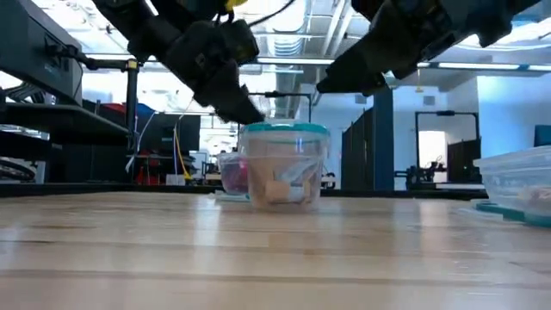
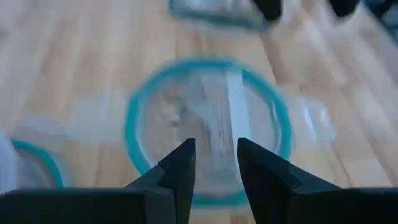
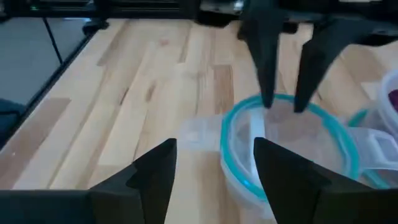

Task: Sort candy
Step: Close the small circular transparent bin

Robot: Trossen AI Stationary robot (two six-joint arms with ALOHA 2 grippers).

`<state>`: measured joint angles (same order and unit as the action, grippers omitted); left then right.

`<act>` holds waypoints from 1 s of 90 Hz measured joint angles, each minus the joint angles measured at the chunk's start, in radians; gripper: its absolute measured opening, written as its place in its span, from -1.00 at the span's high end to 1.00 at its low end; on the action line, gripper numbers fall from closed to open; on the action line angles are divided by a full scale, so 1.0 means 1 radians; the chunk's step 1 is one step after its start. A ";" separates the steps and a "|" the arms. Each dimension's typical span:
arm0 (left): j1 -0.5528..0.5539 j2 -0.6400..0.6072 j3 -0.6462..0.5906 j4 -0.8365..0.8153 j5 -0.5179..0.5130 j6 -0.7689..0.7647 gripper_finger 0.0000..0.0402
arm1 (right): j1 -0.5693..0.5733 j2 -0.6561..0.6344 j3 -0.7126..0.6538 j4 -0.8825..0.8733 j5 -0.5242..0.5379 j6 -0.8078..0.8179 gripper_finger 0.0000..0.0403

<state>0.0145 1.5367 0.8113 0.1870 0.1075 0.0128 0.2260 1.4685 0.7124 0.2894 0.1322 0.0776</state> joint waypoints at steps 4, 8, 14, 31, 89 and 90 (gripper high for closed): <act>-0.007 0.019 0.007 0.012 0.006 -0.014 0.47 | -0.001 0.019 0.000 0.010 0.001 0.000 0.01; -0.015 0.034 0.008 0.018 0.023 -0.033 0.47 | -0.004 0.037 0.000 0.016 0.005 0.005 0.02; -0.029 0.053 0.012 0.018 0.061 -0.060 0.47 | -0.011 0.070 0.000 0.024 0.032 0.043 0.03; -0.064 0.049 0.011 0.079 0.083 -0.076 0.47 | -0.053 0.121 0.004 0.030 0.102 0.091 0.07; -0.065 -0.013 0.143 -0.379 -0.239 0.058 0.47 | -0.089 0.046 0.032 0.006 0.073 0.057 0.13; -0.065 -0.018 0.140 -0.382 -0.239 0.060 0.47 | -0.089 0.049 0.032 0.005 0.073 0.065 0.13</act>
<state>-0.0503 1.5187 0.9509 -0.1949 -0.1318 0.0726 0.1375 1.5176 0.7444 0.2941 0.2054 0.1426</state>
